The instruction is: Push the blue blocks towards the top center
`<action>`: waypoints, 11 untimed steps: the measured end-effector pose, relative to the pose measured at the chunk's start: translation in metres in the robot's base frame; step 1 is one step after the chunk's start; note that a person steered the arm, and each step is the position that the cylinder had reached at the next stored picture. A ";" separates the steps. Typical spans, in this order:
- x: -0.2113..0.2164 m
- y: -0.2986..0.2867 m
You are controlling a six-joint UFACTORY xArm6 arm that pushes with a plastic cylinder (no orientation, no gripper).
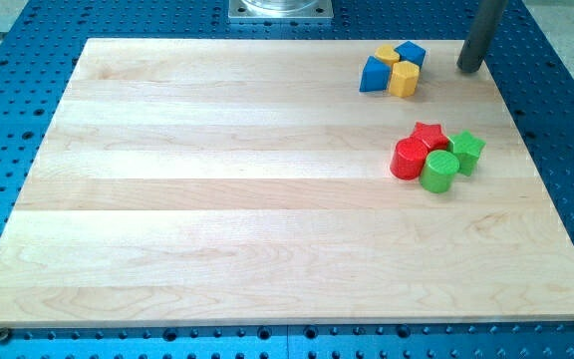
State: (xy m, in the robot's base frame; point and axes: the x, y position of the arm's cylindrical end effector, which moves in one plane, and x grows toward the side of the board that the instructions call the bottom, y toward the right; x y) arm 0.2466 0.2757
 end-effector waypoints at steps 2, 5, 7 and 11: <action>0.037 -0.085; 0.006 -0.031; -0.001 -0.125; 0.066 -0.137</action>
